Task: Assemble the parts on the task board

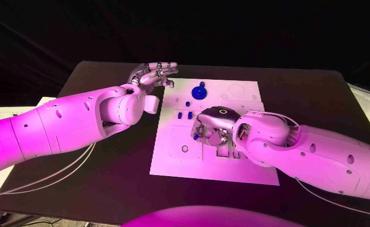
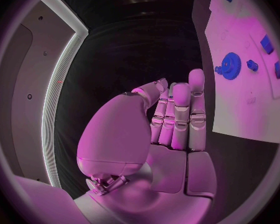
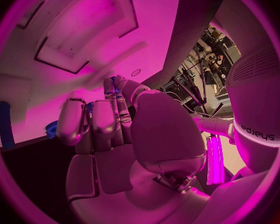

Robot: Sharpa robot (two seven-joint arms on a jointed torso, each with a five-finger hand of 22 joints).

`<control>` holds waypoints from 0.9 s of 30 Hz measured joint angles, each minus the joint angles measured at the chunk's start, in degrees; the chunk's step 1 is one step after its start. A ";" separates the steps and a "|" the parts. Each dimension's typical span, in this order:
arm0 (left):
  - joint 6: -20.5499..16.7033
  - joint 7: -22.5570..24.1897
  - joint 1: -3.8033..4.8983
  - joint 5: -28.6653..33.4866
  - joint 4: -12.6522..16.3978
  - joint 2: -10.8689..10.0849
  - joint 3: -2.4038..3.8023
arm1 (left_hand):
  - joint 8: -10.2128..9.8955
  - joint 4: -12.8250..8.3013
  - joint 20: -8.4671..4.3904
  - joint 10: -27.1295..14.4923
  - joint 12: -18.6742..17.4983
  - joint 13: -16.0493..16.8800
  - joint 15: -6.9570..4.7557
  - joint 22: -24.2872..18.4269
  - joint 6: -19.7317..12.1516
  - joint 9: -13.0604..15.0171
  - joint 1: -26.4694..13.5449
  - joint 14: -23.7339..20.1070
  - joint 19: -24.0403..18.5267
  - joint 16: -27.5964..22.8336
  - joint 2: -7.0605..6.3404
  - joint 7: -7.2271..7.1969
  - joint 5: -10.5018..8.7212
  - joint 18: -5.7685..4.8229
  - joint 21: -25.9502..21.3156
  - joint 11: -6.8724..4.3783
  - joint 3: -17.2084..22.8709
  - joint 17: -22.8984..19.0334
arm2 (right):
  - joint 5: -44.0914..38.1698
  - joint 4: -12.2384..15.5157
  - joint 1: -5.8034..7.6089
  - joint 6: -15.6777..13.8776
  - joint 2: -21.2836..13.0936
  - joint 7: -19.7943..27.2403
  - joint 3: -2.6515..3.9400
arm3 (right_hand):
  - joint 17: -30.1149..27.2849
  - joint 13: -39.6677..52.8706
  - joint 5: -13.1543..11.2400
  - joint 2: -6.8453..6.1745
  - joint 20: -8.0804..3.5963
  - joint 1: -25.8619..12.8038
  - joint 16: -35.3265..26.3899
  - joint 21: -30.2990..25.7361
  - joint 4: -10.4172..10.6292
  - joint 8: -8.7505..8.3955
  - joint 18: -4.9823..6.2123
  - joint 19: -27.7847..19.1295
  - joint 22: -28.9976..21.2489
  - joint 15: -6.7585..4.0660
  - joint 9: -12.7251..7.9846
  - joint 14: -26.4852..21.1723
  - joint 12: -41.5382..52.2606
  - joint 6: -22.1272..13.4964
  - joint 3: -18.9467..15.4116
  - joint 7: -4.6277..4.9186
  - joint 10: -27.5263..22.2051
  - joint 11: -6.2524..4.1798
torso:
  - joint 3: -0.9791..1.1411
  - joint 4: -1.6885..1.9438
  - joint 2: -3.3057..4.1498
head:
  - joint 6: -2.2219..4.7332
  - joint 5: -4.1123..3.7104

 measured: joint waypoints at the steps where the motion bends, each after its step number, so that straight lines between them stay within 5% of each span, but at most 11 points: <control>1: 0.00 0.00 0.00 0.00 0.00 0.00 0.00 | 0.00 0.00 0.00 0.00 0.00 0.00 0.00 0.00 0.00 0.00 0.00 0.00 0.00 0.00 0.00 0.00 0.00 0.00 0.00 0.00 0.00 0.00 | 0.01 -0.03 0.00 0.00 0.03 -0.01 0.00 | 0.00 0.00 0.00 0.00 0.00 0.00 0.00 0.00 0.00 0.00 0.00 0.00 0.00 0.00 0.00 0.00 0.00 0.00 0.00 0.00 0.00 0.00 | 0.00 0.01 0.00 | 0.00 0.00; 10: 0.02 -0.03 0.00 0.00 0.04 -0.04 0.00 | 0.00 0.00 0.00 0.00 0.00 -0.01 0.00 0.00 0.00 0.00 0.00 0.00 0.00 0.00 0.00 0.00 0.00 0.00 0.00 0.00 0.00 0.00 | 0.09 -0.51 0.01 0.33 0.28 -0.24 0.05 | -0.67 -0.01 0.44 0.00 0.00 0.00 0.00 0.00 0.24 -0.02 0.00 0.00 -0.42 0.00 0.03 0.00 -0.66 -0.20 -0.25 0.12 -0.11 0.11 | -0.07 0.00 0.00 | -0.10 -0.01; 18: 0.06 -0.08 0.00 0.00 0.06 -0.01 0.00 | 0.00 0.00 0.00 0.00 0.00 -0.01 0.00 0.00 0.00 0.01 0.00 0.00 0.00 0.00 0.00 0.00 0.00 0.00 0.00 0.00 0.00 -0.06 | 0.12 -0.66 0.15 0.78 0.48 -1.08 0.18 | -2.26 0.15 0.31 -1.54 1.25 -2.77 -0.54 -0.71 1.66 -1.23 0.01 -1.25 -1.74 1.34 -1.37 -0.10 -1.15 -7.91 -1.99 1.79 -4.97 1.62 | -0.05 -0.02 0.02 | -0.16 -0.11; 27: 0.21 -0.20 -0.01 0.00 0.06 0.07 0.00 | 0.00 0.00 0.00 -0.20 0.24 -0.02 0.22 0.00 -0.21 0.01 0.00 -0.22 0.00 0.00 0.00 0.21 0.00 0.00 -0.28 0.21 0.00 -0.01 | 0.32 -0.50 0.17 0.70 0.56 -1.90 0.18 | -3.09 -0.23 0.31 -1.70 1.67 -2.94 -0.90 -1.10 1.88 -1.23 0.01 -1.67 -2.49 1.75 -1.18 -0.11 -0.99 -9.52 -2.73 2.04 -7.10 1.51 | -0.03 0.01 0.01 | -0.14 -0.20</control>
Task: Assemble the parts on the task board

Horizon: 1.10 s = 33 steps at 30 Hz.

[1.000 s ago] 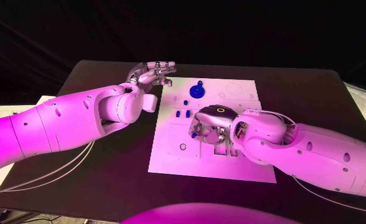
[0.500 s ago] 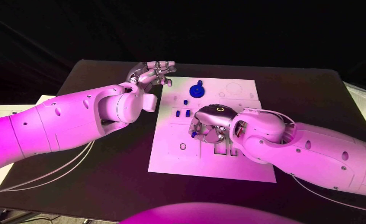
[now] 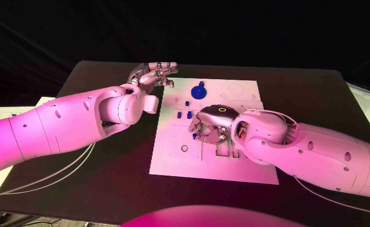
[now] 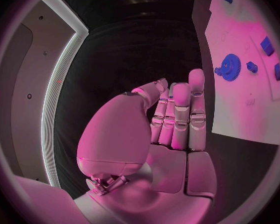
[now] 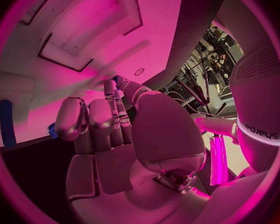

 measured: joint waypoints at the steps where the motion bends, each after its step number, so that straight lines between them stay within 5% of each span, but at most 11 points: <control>1: 0.03 -0.02 0.00 0.00 0.00 0.01 0.00 | 0.00 0.00 0.00 0.00 0.00 0.00 0.00 0.00 0.00 0.00 0.00 0.00 0.00 0.00 0.00 0.00 0.00 0.00 0.00 0.00 0.00 0.03 | 0.01 0.05 0.00 -0.04 -0.05 -0.06 -0.02 | -0.06 0.00 0.00 0.00 0.08 0.00 0.00 0.00 0.02 0.00 0.00 -0.09 -0.06 0.00 0.01 0.00 0.00 -0.01 -0.12 0.01 -0.09 -0.08 | 0.02 0.01 -0.01 | 0.04 -0.01; 6: 0.16 -0.13 -0.02 -0.01 -0.02 0.02 0.00 | 0.00 -0.16 0.00 -0.21 0.00 0.02 0.00 0.05 -0.12 0.00 0.00 0.00 0.00 0.00 0.00 -0.12 0.00 0.00 0.00 -0.20 -0.16 0.03 | 0.14 0.27 -0.09 -0.64 -0.36 -0.15 -0.12 | -0.85 0.00 0.00 0.00 0.47 0.00 -0.55 -0.72 0.42 0.00 0.00 -0.55 -0.83 0.21 0.08 -0.21 0.00 0.60 -1.00 0.24 -0.82 -0.42 | 0.03 0.01 -0.03 | 0.16 -0.07; 11: 0.30 -0.26 -0.06 -0.14 -0.02 0.03 0.00 | 0.23 -0.16 0.00 -0.21 0.39 0.06 0.00 0.05 -0.20 0.00 0.00 0.00 0.00 0.00 0.00 -0.20 0.00 0.00 0.00 -0.20 -0.16 0.03 | 0.21 0.82 -0.12 -1.91 -1.63 -0.44 -0.14 | -2.13 -0.15 0.00 -0.23 0.38 -0.22 -1.10 -1.33 0.50 0.00 0.00 -1.23 -2.04 0.51 0.08 -0.51 -0.07 0.77 -1.56 0.52 -3.95 1.48 | 0.03 -0.02 -0.04 | 0.37 -0.16; 19: 0.53 -0.41 -0.10 -0.34 -0.18 0.02 -0.01 | 0.23 -0.16 0.00 -0.21 0.40 0.05 0.00 0.05 -0.20 0.00 0.00 0.00 0.00 0.00 0.00 -0.20 0.00 0.00 0.00 -0.20 -0.16 0.03 | 0.00 2.85 -0.06 -4.03 -4.95 -1.40 -0.08 | -3.77 0.15 0.00 -0.65 0.78 0.20 -2.09 -2.23 0.42 0.00 0.01 -2.24 -3.46 0.71 0.08 -0.72 0.22 0.97 -2.43 0.71 -4.60 1.53 | 0.03 -0.12 -0.07 | 0.98 -0.78; 29: 0.78 -0.53 -0.12 -0.47 -0.52 0.04 -0.01 | 0.23 -0.16 0.00 -0.42 0.40 0.05 0.00 0.05 -0.40 0.01 0.00 0.00 0.00 0.00 0.00 0.00 0.00 0.00 0.01 0.01 -0.16 -0.11 | -0.70 7.50 3.04 -6.26 -10.80 -2.62 0.53 | -4.59 0.15 -0.23 -0.95 0.58 0.50 -2.75 -2.72 0.06 0.00 0.00 -2.45 -3.96 0.92 0.07 -0.92 0.44 1.02 -3.16 0.67 -5.30 1.44 | 0.04 -0.11 -0.08 | 1.57 -1.48; 33: 0.88 -0.56 -0.14 -0.50 -0.52 0.02 0.00 | 0.23 -0.16 0.00 -0.41 0.40 0.04 0.00 0.04 -0.40 0.01 0.00 0.00 0.00 0.00 0.00 0.00 0.00 0.00 0.01 0.00 -0.16 -0.11 | -1.74 8.63 4.86 -6.28 -13.53 -4.35 0.62 | -5.00 0.14 -0.57 -1.86 0.51 0.69 -3.10 -3.83 0.67 0.00 0.01 -3.64 -5.23 0.92 0.07 -0.92 1.11 0.51 -5.32 -0.80 -6.03 0.71 | 0.01 -0.10 -0.08 | 1.84 -1.87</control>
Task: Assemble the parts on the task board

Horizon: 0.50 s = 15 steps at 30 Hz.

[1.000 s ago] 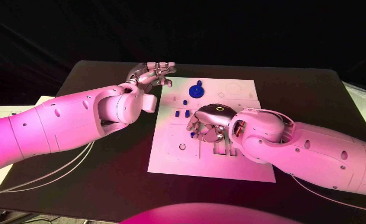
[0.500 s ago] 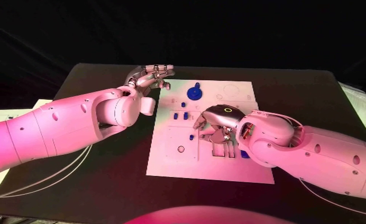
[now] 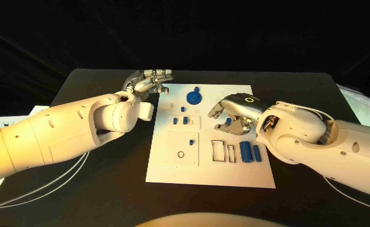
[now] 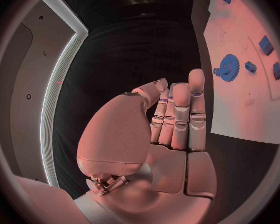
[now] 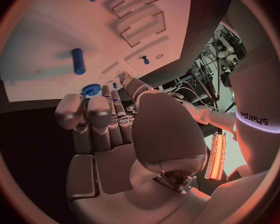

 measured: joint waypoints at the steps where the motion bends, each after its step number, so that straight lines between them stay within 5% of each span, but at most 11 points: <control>1: 0.02 -0.01 0.00 0.00 0.00 -0.01 0.00 | 0.00 0.00 0.00 0.00 0.00 0.00 0.00 0.00 0.00 0.00 0.00 0.00 0.00 0.00 0.00 0.00 0.00 0.00 0.00 0.00 0.00 0.00 | -0.33 0.10 0.44 0.09 -0.63 -0.53 0.02 | -0.11 0.00 -0.22 -0.20 -0.17 0.17 0.00 -0.42 0.28 0.00 0.00 -0.28 -0.53 -0.15 0.00 -0.12 0.00 -0.17 -0.73 -0.39 -0.49 -0.18 | -0.02 0.00 0.00 | 0.10 -0.19; 6: 0.12 -0.04 -0.01 -0.02 0.12 -0.06 0.00 | 0.00 0.00 0.00 0.00 0.00 0.00 0.00 0.00 0.00 0.00 0.00 0.00 0.00 0.00 0.00 0.00 0.00 0.00 0.00 0.00 0.00 0.00 | -1.91 -0.06 1.60 1.20 -2.94 -3.02 0.12 | -0.93 -0.01 -0.22 -1.10 -0.90 1.09 -0.53 -1.55 2.36 0.00 0.00 -1.01 -1.93 -0.86 0.00 0.20 0.73 -0.83 -5.17 -1.12 -3.17 -0.92 | -0.04 -0.03 0.00 | 0.54 -0.82; 15: 0.27 -0.10 -0.01 -0.04 0.24 -0.11 0.00 | 0.00 0.00 0.00 0.00 0.00 -0.01 0.00 0.00 0.00 0.00 0.00 0.00 0.00 0.00 0.00 0.00 0.00 0.00 0.00 0.00 0.00 0.00 | -3.07 -1.02 1.56 4.57 -3.53 -4.55 -0.12 | -1.36 -0.01 0.06 -0.25 -0.95 3.44 -0.89 -1.93 4.88 0.00 0.00 -1.06 -2.25 -1.26 -0.01 0.21 1.93 -0.84 -8.87 -1.54 -4.31 -1.04 | 0.04 0.01 0.06 | 0.83 -1.41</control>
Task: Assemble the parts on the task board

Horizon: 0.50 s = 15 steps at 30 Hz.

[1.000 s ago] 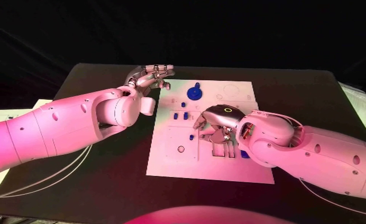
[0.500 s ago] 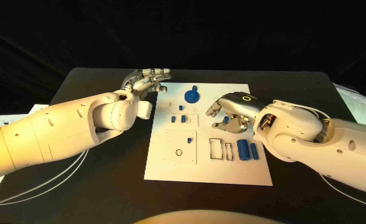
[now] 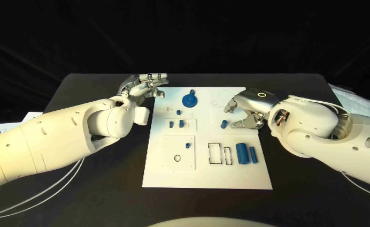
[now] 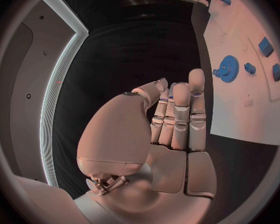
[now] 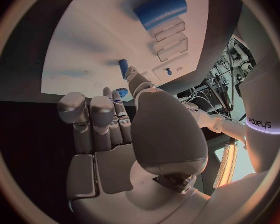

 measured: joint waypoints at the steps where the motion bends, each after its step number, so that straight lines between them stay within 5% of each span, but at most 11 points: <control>1: 0.01 -0.01 0.00 0.00 0.00 0.00 0.00 | 0.00 0.00 0.00 0.00 0.00 0.00 0.00 0.00 0.00 0.00 0.00 0.00 0.00 0.00 0.00 0.00 0.00 0.00 0.00 0.00 0.00 0.00 | -0.01 -0.12 -0.04 0.35 0.06 -0.02 -0.03 | 0.00 0.00 0.00 -0.01 0.00 -0.01 0.00 0.00 0.04 0.00 0.00 0.00 0.00 0.00 0.00 0.00 0.25 0.01 -0.32 -0.01 0.00 0.00 | 0.00 0.00 0.00 | 0.00 -0.02; 15: 0.10 -0.11 0.00 -0.03 0.00 -0.04 0.00 | 0.00 -0.17 0.00 -0.14 0.00 0.04 0.00 0.00 0.00 0.00 0.00 0.00 0.00 0.00 0.00 0.00 0.00 0.00 0.00 -0.14 -0.17 -0.12 | 0.73 -1.84 -0.74 3.05 2.49 0.46 -0.30 | 0.11 -0.05 0.65 3.67 0.00 3.66 0.00 0.25 0.82 0.23 0.00 0.64 0.89 0.00 0.07 0.00 3.17 2.09 1.03 0.33 4.52 -0.03 | -0.02 0.07 0.04 | -0.04 0.15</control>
